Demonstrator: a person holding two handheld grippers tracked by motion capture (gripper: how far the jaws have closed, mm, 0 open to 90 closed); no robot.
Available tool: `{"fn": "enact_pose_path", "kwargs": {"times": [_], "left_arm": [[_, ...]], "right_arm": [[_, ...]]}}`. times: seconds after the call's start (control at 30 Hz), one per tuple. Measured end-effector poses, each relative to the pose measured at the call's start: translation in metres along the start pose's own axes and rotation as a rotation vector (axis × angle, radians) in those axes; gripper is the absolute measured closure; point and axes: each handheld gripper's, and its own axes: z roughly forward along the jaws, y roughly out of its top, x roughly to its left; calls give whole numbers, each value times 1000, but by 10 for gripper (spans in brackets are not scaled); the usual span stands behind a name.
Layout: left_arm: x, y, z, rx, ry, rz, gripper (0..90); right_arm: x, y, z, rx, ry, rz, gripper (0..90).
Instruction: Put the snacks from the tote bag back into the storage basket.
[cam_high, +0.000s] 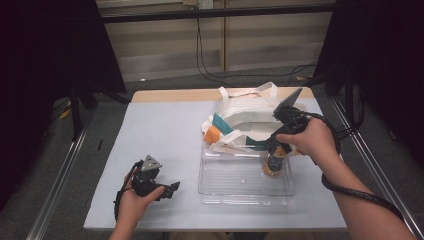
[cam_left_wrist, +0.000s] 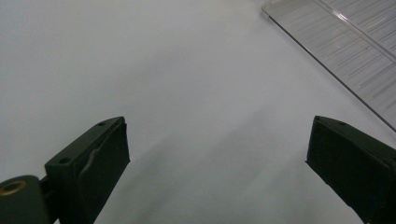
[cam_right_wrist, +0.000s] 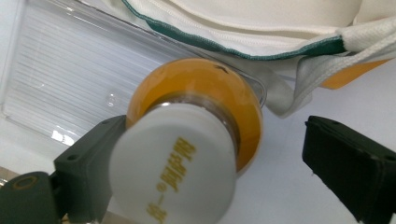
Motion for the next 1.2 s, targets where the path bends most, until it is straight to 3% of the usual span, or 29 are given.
{"fn": "enact_pose_path", "kwargs": {"times": [0.43,0.77,1.2], "left_arm": [[-1,-2,1,-1,2,-12,55],[-1,-3,0,8,5,-11,54],[0,-5,-1,6,11,-14,54]], "right_arm": [[-2,-12,1,-10,-5,-87,67],[-8,-21,0,-16,-2,-110,68],[-22,-32,0,-15,-9,-101,74]]}}
